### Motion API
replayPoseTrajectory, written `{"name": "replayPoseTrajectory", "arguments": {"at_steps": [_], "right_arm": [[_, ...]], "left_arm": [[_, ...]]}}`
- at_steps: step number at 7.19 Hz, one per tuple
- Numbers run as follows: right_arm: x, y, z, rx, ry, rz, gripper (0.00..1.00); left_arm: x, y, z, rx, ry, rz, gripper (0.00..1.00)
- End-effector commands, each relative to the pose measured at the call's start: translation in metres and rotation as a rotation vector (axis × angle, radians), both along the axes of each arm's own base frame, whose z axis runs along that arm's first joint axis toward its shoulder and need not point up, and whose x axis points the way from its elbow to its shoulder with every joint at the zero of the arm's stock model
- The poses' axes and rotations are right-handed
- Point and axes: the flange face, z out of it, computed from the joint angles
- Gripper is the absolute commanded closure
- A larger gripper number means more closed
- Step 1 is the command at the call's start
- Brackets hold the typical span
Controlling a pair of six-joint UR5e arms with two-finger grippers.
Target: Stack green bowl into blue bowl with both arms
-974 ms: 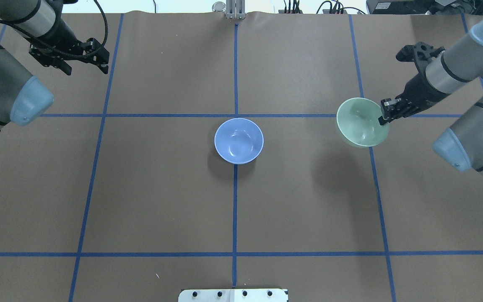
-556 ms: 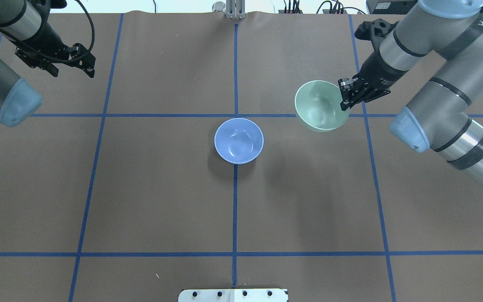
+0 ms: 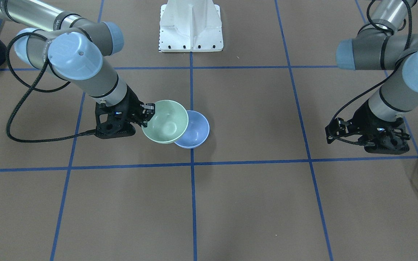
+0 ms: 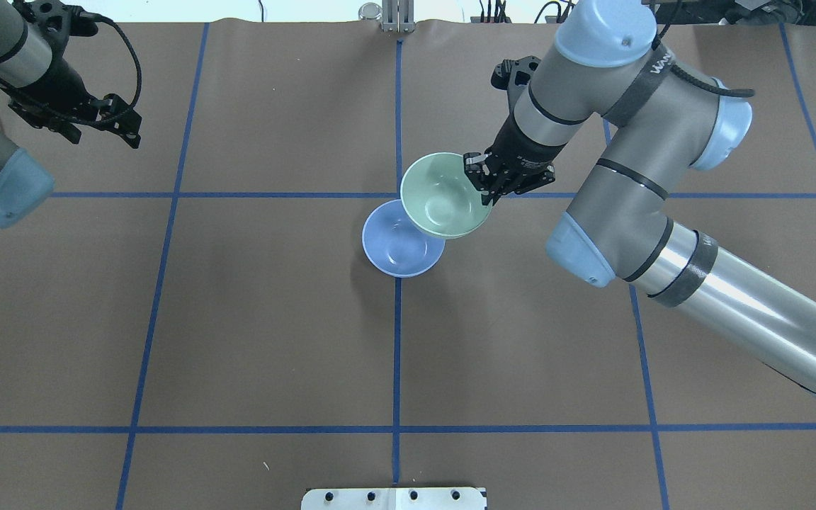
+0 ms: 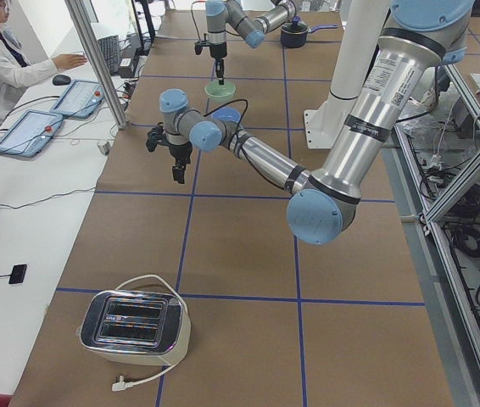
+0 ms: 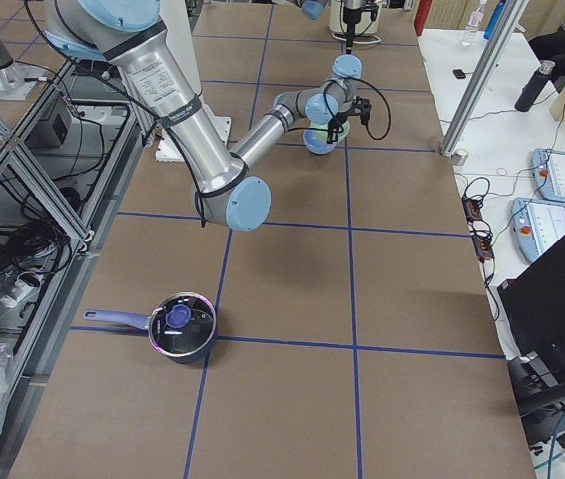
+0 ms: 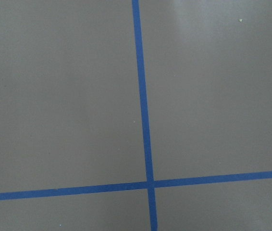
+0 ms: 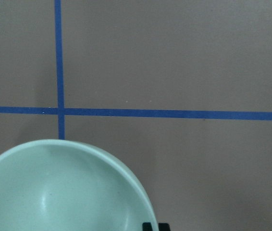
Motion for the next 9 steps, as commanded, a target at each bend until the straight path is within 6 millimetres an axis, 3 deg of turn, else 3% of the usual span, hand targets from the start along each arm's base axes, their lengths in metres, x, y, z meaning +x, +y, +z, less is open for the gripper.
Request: {"name": "replayPoseTrajectory", "arguments": {"at_steps": [1,4,9], "right_arm": [[-0.025,0.004,-0.015,0.002,-0.001,-0.012,1.0],[-0.05,0.012,-0.02,0.011,0.017,-0.007,1.0],[-0.078,0.0,-0.015,0.04,0.022,0.004,1.0]], "left_arm": [[-0.004,0.003,0.023,0.017,0.004,0.004,0.03],[-0.004,0.005,0.046,0.026,0.021,0.01,0.03],[-0.002,0.004,0.052,0.018,0.018,0.013,0.03]]}}
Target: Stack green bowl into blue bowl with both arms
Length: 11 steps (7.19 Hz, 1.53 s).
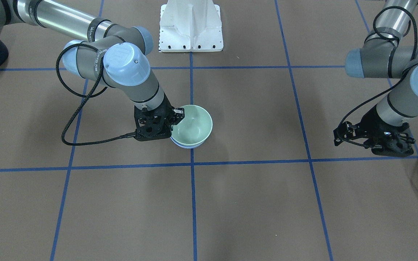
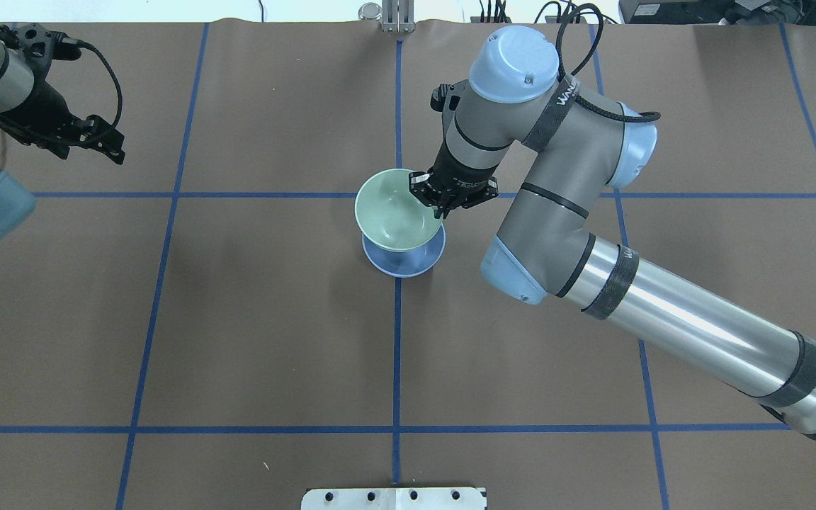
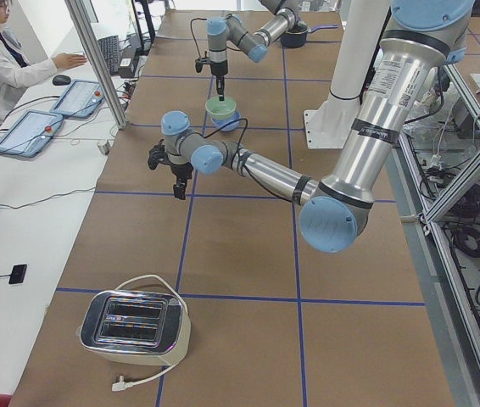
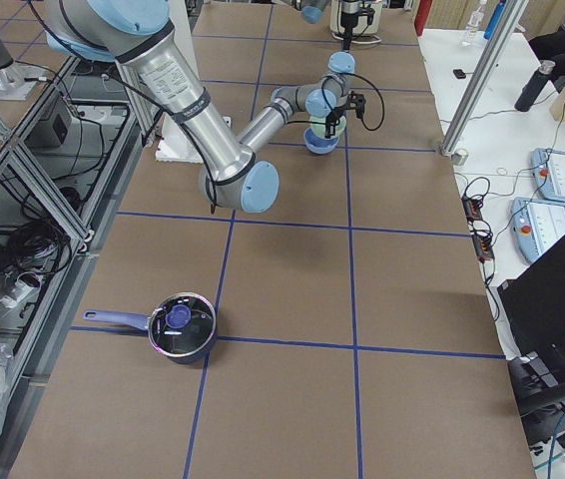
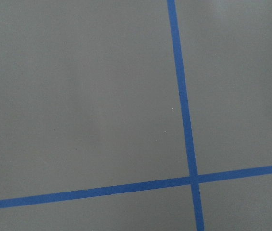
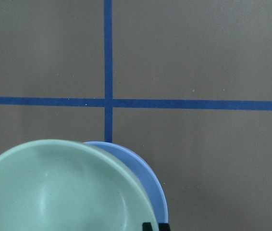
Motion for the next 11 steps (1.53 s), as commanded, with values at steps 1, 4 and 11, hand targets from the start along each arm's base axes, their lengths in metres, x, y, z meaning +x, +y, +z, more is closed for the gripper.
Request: {"name": "replayPoseTrajectory", "arguments": {"at_steps": [1,4,11], "right_arm": [[-0.005,-0.002,0.003,0.005,-0.001,0.001,1.0],[-0.015,0.007,0.009,0.002,0.009,-0.013,1.0],[-0.014,0.007,0.019,0.001,0.022,-0.018,1.0]], "left_arm": [[0.001,-0.001,0.002,-0.003,-0.002,0.001,0.03],[0.001,-0.001,0.004,-0.007,-0.003,0.0,0.03],[0.002,-0.001,0.006,-0.011,-0.006,0.001,0.03]]}}
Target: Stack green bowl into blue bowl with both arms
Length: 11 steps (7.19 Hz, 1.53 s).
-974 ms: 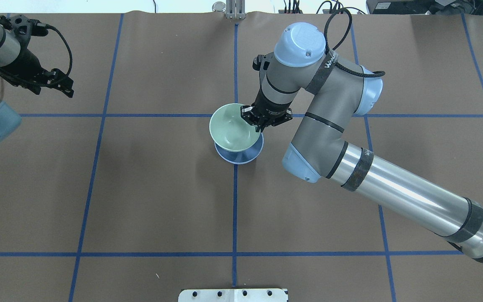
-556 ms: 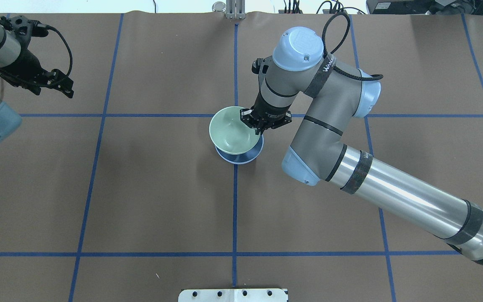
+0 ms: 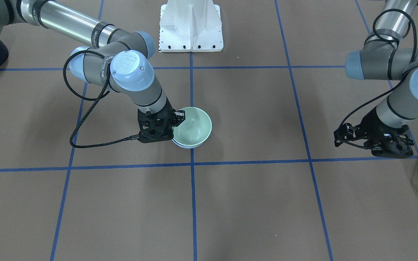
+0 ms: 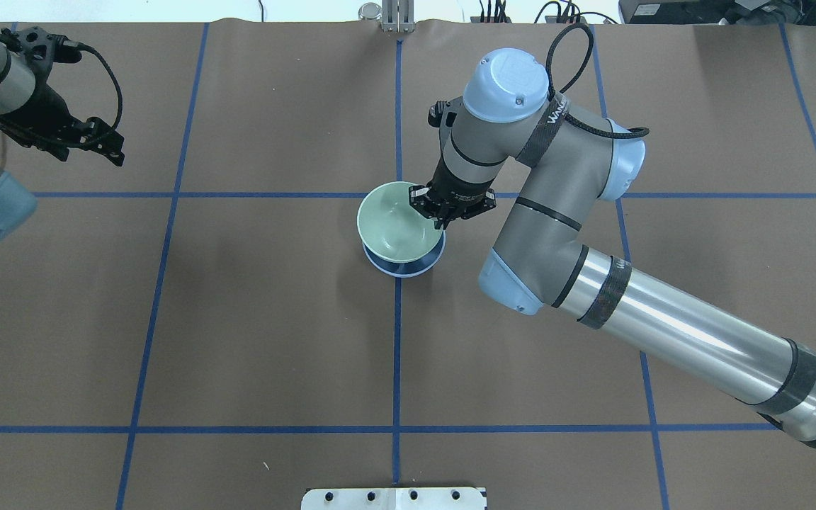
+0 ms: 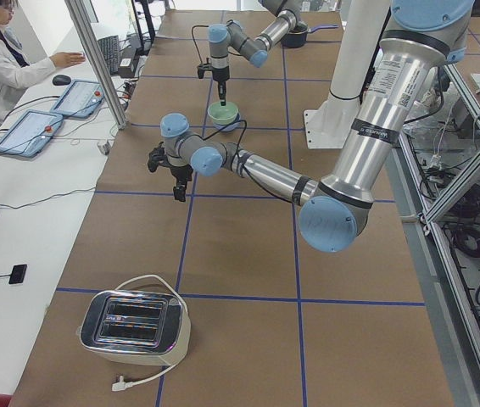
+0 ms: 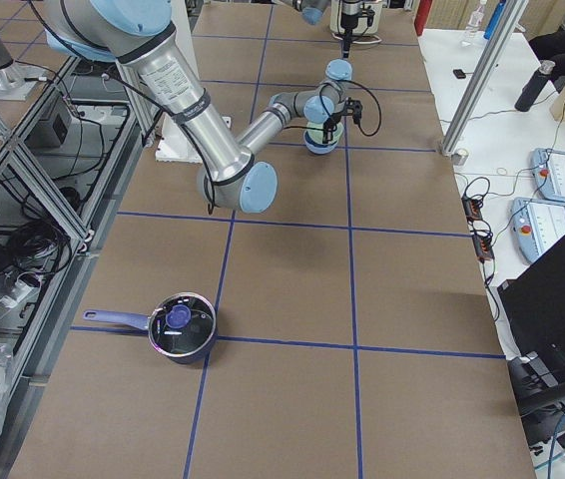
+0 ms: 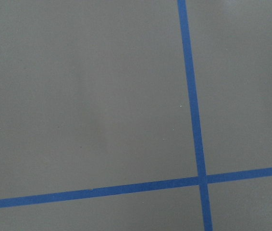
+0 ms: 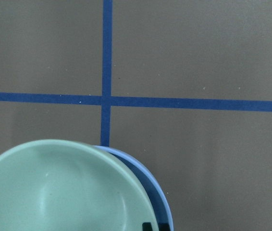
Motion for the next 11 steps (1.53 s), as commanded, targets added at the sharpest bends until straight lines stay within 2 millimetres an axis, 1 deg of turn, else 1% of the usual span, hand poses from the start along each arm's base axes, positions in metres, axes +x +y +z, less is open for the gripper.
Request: {"name": "replayPoseTrajectory", "arguments": {"at_steps": [1,6,7,8,9,11], "right_arm": [[0.0002,0.0001,0.003,-0.001,0.004,-0.002,1.0],[0.0,0.0,0.0007,-0.009,0.002,0.006,1.0],[0.0,0.0,0.0007,-0.009,0.002,0.006,0.93],[0.0001,-0.0001,0.0006,-0.007,0.002,0.007,0.32],[0.0003,-0.0006,0.0017,0.001,0.004,0.007,0.0],[0.0007,-0.0004,0.0075,0.003,0.011,0.005,0.0]], "left_arm": [[0.0,0.0,-0.0002,0.001,0.001,0.0,0.03],[0.0,0.0,-0.0004,0.003,0.001,0.0,0.03],[0.0,0.0,-0.0004,0.003,0.001,0.0,0.03],[0.0,0.0,-0.0004,0.003,0.001,0.0,0.03],[0.0,0.0,-0.0004,0.003,0.001,0.0,0.03],[0.0,0.0,-0.0004,0.003,0.001,0.0,0.03]]}}
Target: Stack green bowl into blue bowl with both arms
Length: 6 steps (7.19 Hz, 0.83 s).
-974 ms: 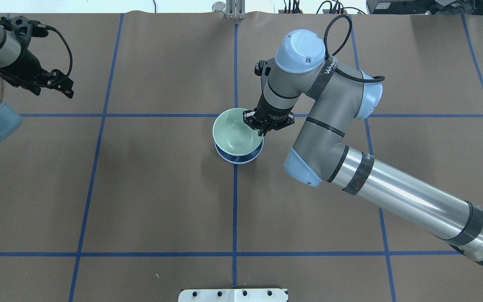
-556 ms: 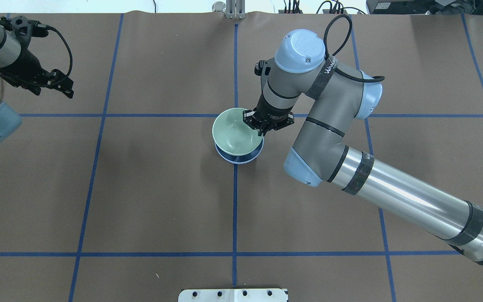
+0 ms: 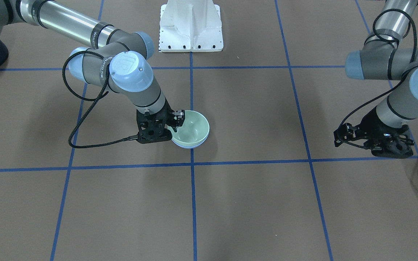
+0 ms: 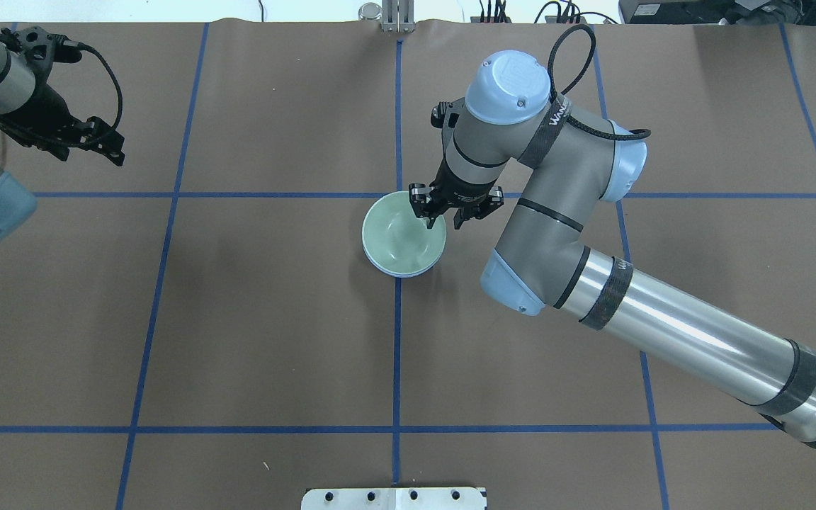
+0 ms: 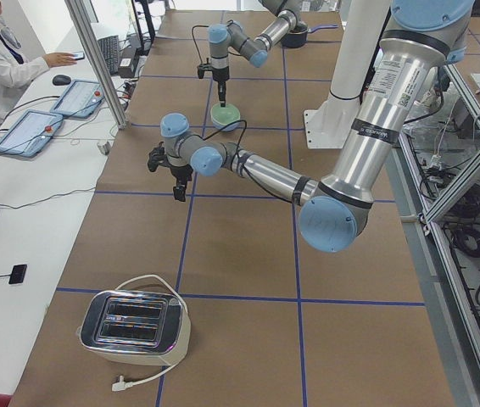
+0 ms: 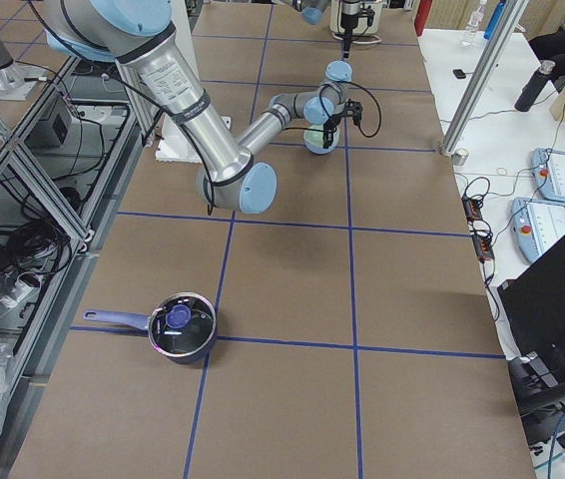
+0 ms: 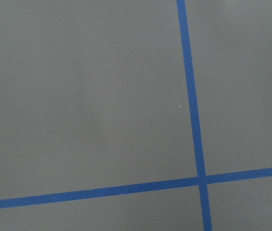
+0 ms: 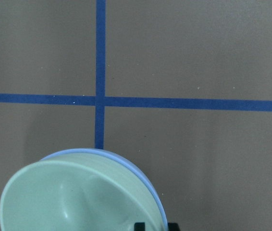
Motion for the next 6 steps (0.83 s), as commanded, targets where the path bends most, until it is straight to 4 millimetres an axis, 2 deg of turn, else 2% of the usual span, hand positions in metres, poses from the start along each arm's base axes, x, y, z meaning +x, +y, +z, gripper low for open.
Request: {"name": "replayPoseTrajectory", "arguments": {"at_steps": [1,2,5,6], "right_arm": [[0.0,0.0,0.004,0.001,0.004,-0.001,0.0],[0.002,0.0,0.006,0.001,0.002,0.001,0.0],[0.058,-0.043,-0.003,0.044,-0.074,0.091,0.0],[0.078,-0.052,0.002,0.076,-0.108,0.118,0.0]], "left_arm": [[0.0,0.0,0.001,-0.001,-0.001,0.0,0.03],[0.0,-0.001,-0.001,0.001,0.001,-0.002,0.03],[-0.033,-0.015,-0.008,0.014,0.024,-0.016,0.03],[-0.05,-0.023,0.006,0.037,0.006,0.0,0.03]]}}
